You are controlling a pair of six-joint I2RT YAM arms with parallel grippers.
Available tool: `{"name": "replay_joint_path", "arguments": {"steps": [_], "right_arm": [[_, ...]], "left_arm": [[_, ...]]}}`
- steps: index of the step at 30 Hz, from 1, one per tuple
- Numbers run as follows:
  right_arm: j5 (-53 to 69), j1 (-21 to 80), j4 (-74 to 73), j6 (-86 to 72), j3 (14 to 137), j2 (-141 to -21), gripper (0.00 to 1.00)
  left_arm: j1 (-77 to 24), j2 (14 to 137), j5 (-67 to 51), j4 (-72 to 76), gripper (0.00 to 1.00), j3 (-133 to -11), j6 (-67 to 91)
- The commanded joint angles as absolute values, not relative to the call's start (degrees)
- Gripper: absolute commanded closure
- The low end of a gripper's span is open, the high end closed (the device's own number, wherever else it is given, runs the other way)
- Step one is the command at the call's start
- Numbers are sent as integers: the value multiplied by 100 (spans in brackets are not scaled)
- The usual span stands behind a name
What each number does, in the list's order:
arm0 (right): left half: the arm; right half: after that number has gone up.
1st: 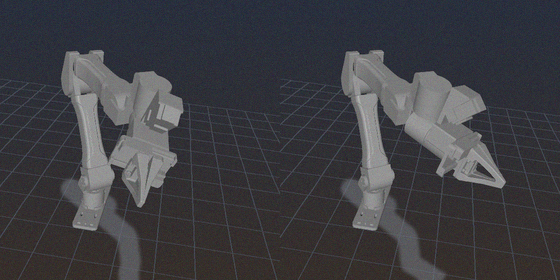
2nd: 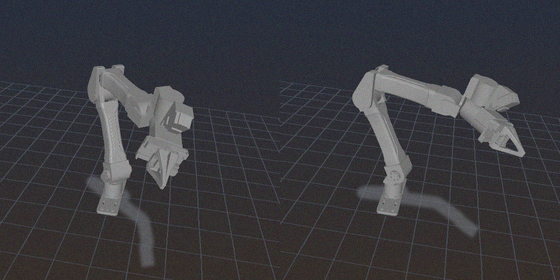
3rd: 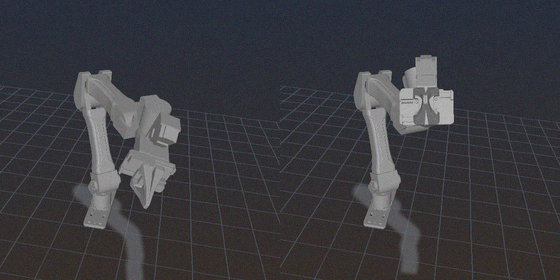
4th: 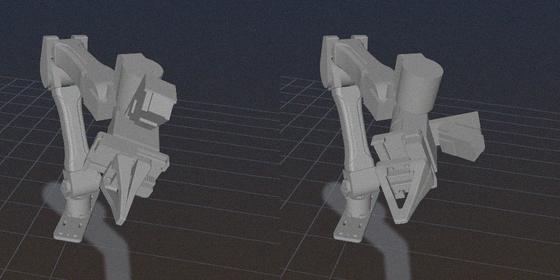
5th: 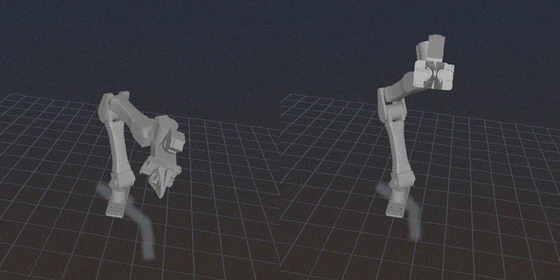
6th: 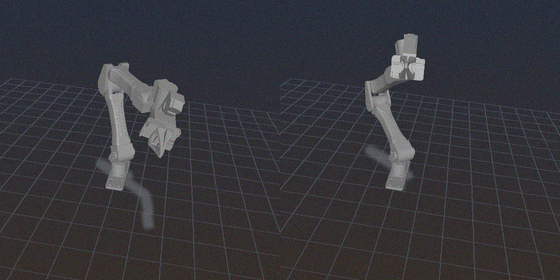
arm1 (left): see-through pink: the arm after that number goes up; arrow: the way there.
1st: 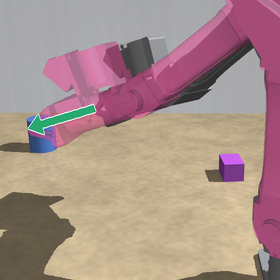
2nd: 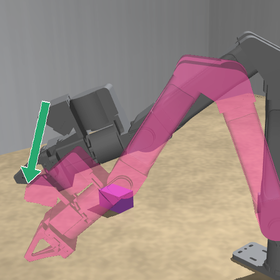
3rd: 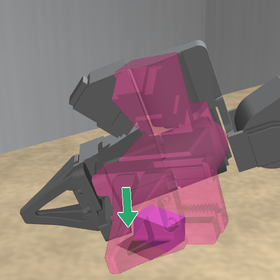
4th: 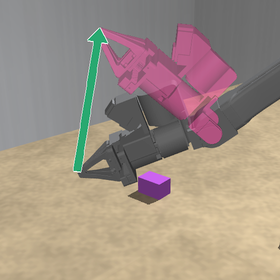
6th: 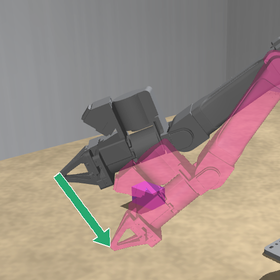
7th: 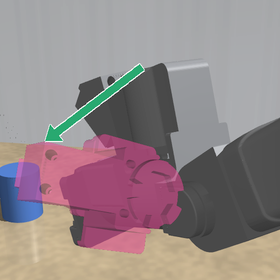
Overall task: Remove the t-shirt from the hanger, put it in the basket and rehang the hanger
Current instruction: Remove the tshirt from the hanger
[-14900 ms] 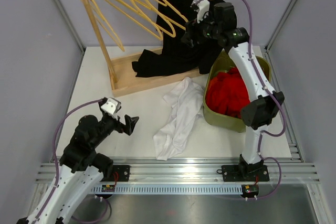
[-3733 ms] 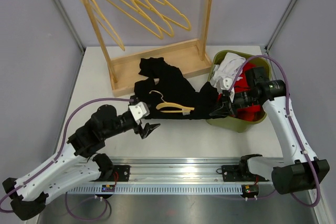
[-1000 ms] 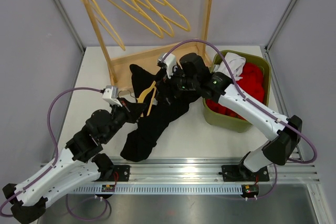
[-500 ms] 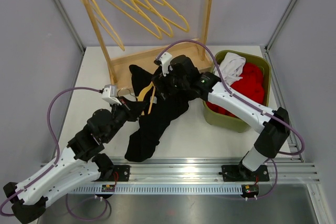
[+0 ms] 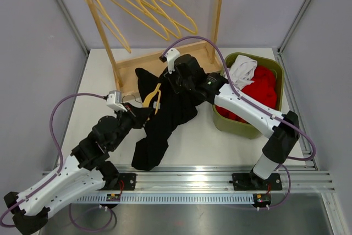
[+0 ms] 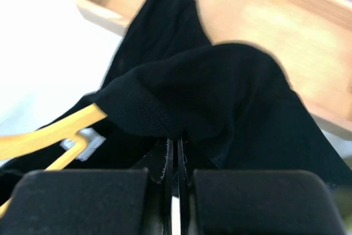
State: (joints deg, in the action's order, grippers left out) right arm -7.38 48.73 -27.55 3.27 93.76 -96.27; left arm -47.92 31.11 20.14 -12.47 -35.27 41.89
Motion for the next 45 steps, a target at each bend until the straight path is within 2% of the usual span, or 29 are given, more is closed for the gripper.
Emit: {"name": "replay_joint_path", "arguments": {"steps": [1,9,18,21,25,27,30,33,34,36,42,45], "right_arm": [[-1783,4843,-2155,763,9607,-9396,100],[-1758,3588,-1398,677,9782,-9500,100],[-1627,2664,-1388,511,9984,-10098,100],[-855,2452,-1372,299,9863,-9889,100],[2005,2452,-1301,677,9501,-9308,100],[2319,2461,-1571,371,9867,-9342,100],[1857,2461,-1477,-226,10202,-9465,100],[417,2461,-1661,-378,10659,-9842,100],[-396,2452,-1679,-282,10731,-9948,100],[-895,2295,-1609,-176,10706,-10211,100],[-590,1688,-2529,-142,10960,-11099,100],[-89,1679,-2637,-44,10680,-11110,100]], "left_arm": [[-4781,3146,1803,-1150,100,-3646,3930],[-4781,3481,379,-1775,100,-3850,3006],[-4781,2953,-219,-2662,100,-4297,2207],[-4781,3049,-211,-3145,100,-4447,2066],[-4781,3330,-246,-3235,100,-4421,1995],[-4781,3576,-386,-3104,100,-4430,1969],[-4781,3875,-799,-2936,100,-4473,1855],[-4790,4025,-1019,-2953,100,-4640,1732],[-4781,4017,-1020,-2979,100,-4658,1679],[-4781,3860,-1037,-3110,100,-4737,1618],[-4781,3271,-967,-3568,100,-4913,1371],[-4790,3024,-695,-3700,100,-5088,1336]]}}
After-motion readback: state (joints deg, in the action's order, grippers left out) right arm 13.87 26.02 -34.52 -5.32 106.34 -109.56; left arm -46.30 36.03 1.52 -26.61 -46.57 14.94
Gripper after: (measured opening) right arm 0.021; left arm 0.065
